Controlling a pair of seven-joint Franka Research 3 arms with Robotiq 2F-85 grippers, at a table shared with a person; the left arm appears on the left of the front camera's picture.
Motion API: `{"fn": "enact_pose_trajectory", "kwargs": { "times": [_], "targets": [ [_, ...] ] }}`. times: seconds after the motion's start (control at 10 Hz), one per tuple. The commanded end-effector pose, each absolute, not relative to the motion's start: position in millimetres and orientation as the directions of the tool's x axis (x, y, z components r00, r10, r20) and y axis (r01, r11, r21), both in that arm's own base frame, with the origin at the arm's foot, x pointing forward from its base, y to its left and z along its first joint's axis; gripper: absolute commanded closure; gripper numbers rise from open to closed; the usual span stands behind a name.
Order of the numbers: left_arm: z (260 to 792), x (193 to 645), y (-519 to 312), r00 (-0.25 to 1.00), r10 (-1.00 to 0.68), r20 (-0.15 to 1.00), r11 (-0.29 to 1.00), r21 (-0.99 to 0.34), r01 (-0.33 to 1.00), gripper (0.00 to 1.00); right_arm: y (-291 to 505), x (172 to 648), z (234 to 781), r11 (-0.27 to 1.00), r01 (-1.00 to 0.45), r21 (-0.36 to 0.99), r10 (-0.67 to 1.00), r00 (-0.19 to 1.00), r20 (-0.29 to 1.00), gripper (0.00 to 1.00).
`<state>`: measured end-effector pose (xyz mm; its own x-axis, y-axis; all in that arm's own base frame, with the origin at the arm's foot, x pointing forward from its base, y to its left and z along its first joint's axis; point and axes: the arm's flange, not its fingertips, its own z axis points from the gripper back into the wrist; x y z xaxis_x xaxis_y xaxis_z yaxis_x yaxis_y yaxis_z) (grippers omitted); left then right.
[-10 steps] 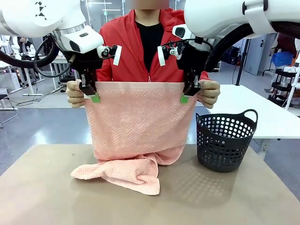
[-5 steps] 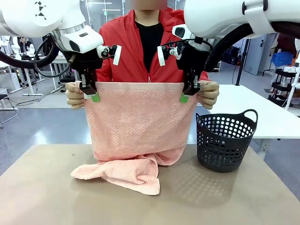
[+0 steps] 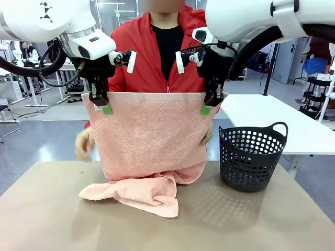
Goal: Fold the towel.
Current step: Release the end of the 100 cm Hotel Towel you were holding and grab the top end of the folded side.
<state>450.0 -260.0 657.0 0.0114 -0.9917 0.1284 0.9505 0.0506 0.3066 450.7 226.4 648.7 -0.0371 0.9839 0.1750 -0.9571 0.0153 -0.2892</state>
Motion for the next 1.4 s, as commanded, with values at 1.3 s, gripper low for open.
{"fn": "enact_pose_trajectory", "kwargs": {
  "times": [1.3],
  "targets": [
    [658.2, 450.0, -258.6, 0.012, -0.992, 0.126, 0.051, 0.311, 0.949, 1.0, 225.9, 450.8, 648.6, 0.017, -0.957, -0.289, 0.984, -0.036, 0.175, 1.0]
  ]
}}
